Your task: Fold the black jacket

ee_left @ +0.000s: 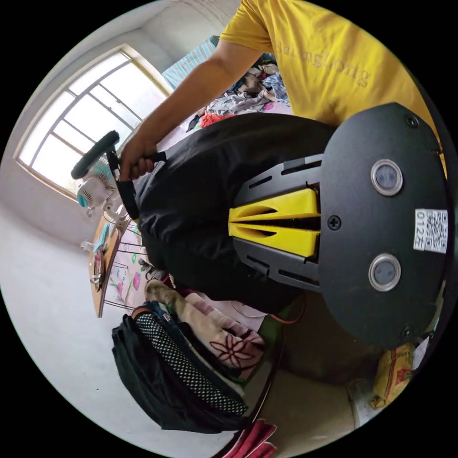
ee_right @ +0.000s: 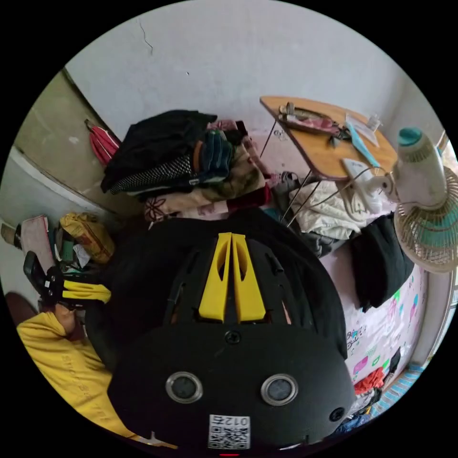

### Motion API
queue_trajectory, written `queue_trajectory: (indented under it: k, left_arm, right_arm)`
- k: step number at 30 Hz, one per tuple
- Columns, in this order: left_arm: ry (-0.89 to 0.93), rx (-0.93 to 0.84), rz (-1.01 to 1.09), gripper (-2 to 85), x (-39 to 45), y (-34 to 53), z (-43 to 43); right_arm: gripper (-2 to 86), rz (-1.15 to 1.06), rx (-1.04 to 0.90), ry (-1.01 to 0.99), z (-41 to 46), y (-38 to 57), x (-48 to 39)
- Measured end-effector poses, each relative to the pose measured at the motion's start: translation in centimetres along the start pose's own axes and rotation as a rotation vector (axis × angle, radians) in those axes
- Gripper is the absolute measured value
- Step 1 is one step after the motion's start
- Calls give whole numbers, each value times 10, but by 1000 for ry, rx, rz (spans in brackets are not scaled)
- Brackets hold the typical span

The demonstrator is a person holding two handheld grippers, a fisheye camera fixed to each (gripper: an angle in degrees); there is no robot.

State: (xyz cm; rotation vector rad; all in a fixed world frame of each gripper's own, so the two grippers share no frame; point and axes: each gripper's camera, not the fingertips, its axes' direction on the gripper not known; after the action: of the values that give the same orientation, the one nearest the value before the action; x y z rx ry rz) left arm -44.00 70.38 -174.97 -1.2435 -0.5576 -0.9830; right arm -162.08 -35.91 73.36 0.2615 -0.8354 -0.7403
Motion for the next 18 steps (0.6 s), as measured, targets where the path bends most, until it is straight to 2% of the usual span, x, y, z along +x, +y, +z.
queue_trajectory:
  k: [5,9,12,16,18]
  left_arm:
    - [-20,47,-11,2,-7,-2,-14]
    - [-72,83,44,2,-1,-23,-52]
    - [-68,164,152,2,15,-45,-84]
    - [-49,111,268,2,32,-77,-81]
    - [-24,22,305,2,37,-95,-63]
  right_arm:
    - [-1,57,-7,-77,4,-4,8]
    - [-1,15,149,11,-56,33,-17]
    - [-1,-68,228,-61,-101,88,-49]
    - [0,-118,202,-108,-111,161,-95]
    - [0,-93,192,-113,-102,181,-106]
